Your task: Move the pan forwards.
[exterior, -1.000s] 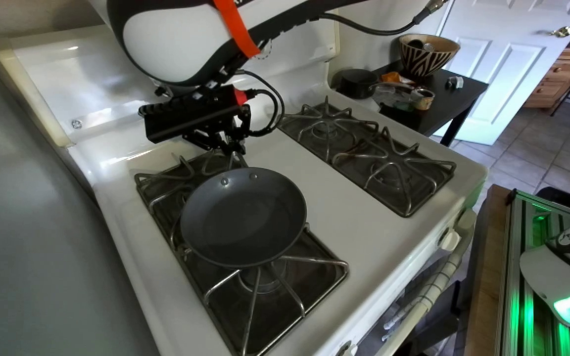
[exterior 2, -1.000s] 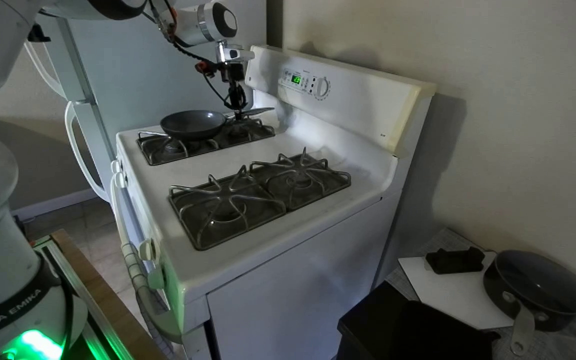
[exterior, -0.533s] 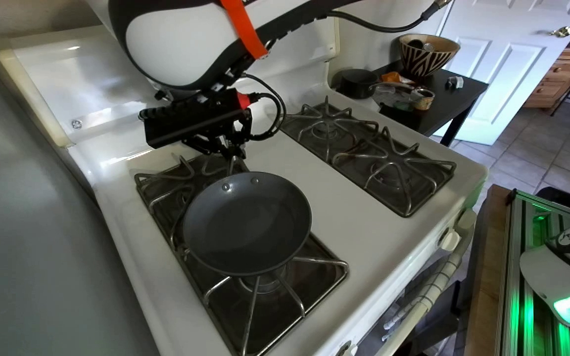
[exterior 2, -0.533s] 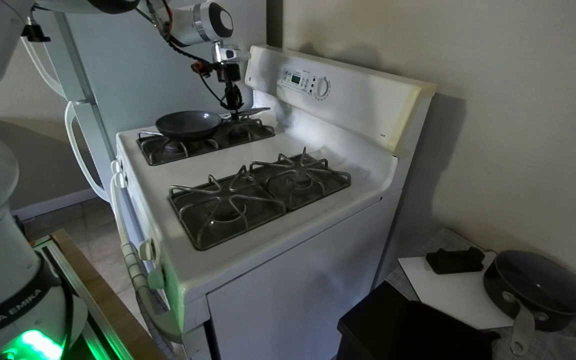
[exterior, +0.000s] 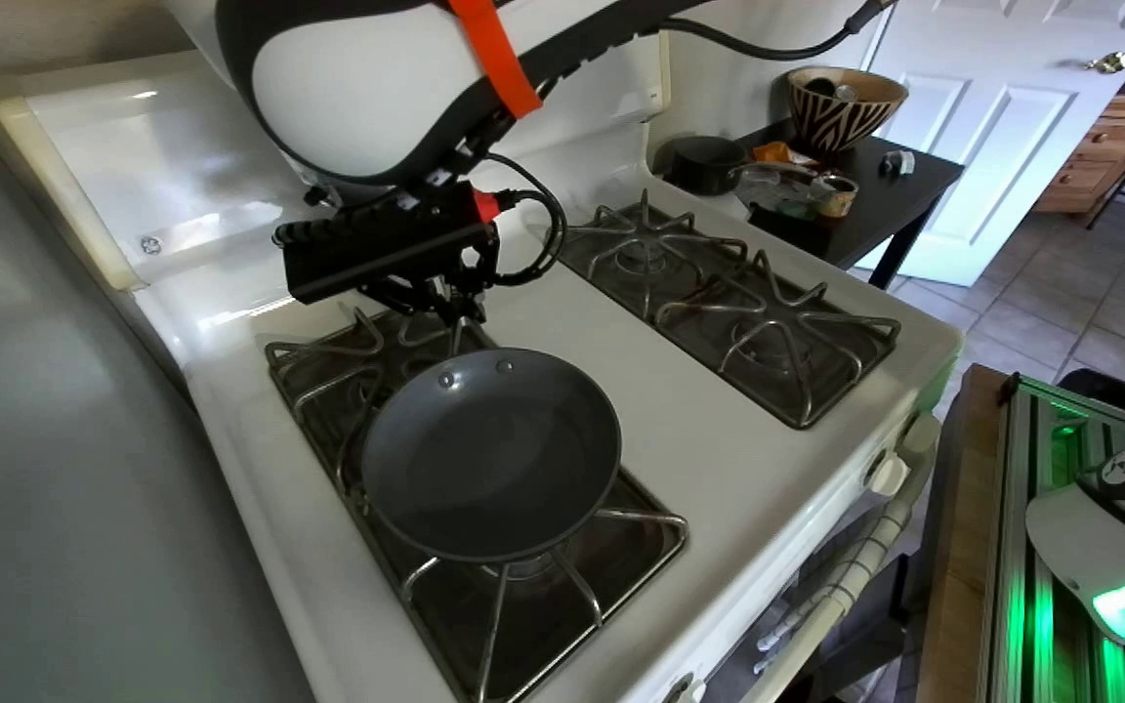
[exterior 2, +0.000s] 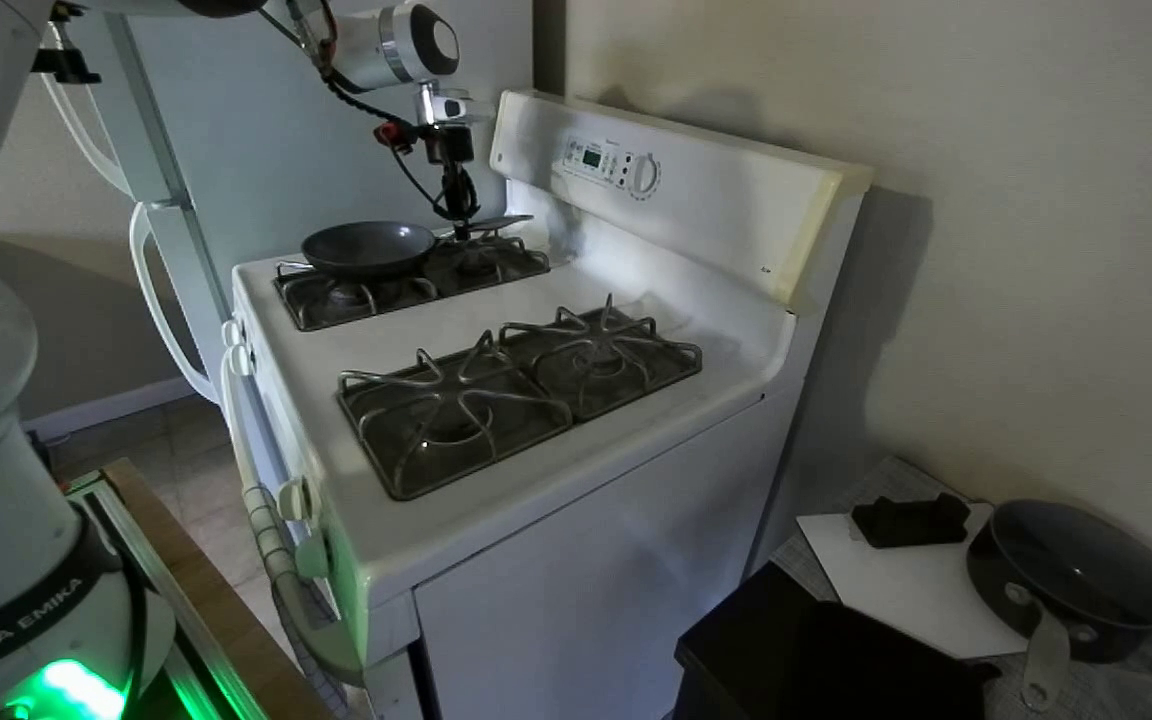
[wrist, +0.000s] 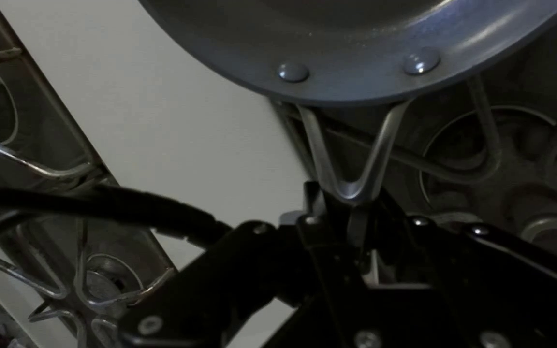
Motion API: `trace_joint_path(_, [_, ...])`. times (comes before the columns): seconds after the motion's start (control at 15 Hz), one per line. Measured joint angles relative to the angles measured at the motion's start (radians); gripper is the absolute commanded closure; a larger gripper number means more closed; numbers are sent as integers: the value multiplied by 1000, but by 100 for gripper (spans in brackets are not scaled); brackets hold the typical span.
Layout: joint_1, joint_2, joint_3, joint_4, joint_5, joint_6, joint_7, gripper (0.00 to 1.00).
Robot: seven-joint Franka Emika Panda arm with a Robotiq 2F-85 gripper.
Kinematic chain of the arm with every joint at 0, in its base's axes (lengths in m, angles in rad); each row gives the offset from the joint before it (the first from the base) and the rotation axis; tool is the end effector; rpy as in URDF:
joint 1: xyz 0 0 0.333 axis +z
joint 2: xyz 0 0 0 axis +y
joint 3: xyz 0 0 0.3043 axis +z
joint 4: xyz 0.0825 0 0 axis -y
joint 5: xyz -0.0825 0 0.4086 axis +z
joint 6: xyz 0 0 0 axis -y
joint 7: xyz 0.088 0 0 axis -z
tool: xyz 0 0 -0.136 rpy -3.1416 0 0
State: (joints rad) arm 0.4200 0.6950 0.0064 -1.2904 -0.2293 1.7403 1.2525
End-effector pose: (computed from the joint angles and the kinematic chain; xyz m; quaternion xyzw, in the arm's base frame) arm 0.6662 0.2720 0.2743 0.9163 -0.3662 -0.0011 0.1622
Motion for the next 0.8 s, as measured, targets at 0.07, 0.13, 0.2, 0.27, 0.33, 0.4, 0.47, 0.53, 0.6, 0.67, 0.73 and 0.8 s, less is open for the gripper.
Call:
trace_joint_path(0.07, [0, -2, 1, -3, 0, 0, 0, 95])
trace_joint_path(0.13, [0, -4, 2, -6, 0, 1, -1, 95])
trace_joint_path(0.2, [0, -6, 3, -9, 0, 3, -1, 95])
trace_joint_path(0.27, [0, -10, 4, -15, 0, 4, -2, 95])
trace_joint_path(0.33, [0, -14, 5, -22, 0, 6, -3, 95])
trace_joint_path(0.4, [0, -17, 7, -28, 0, 6, -3, 95])
trace_joint_path(0.47, [0, -20, 9, -33, 0, 6, -3, 95])
trace_joint_path(0.53, [0, -23, 10, -38, 0, 6, -4, 95])
trace_joint_path(0.6, [0, -27, 12, -44, 0, 6, -4, 95])
trace_joint_path(0.67, [0, -29, 15, -49, 0, 6, -4, 95])
trace_joint_path(0.73, [0, -31, 16, -53, 0, 6, -4, 95])
trace_joint_path(0.8, [0, -32, 18, -56, 0, 6, -4, 95])
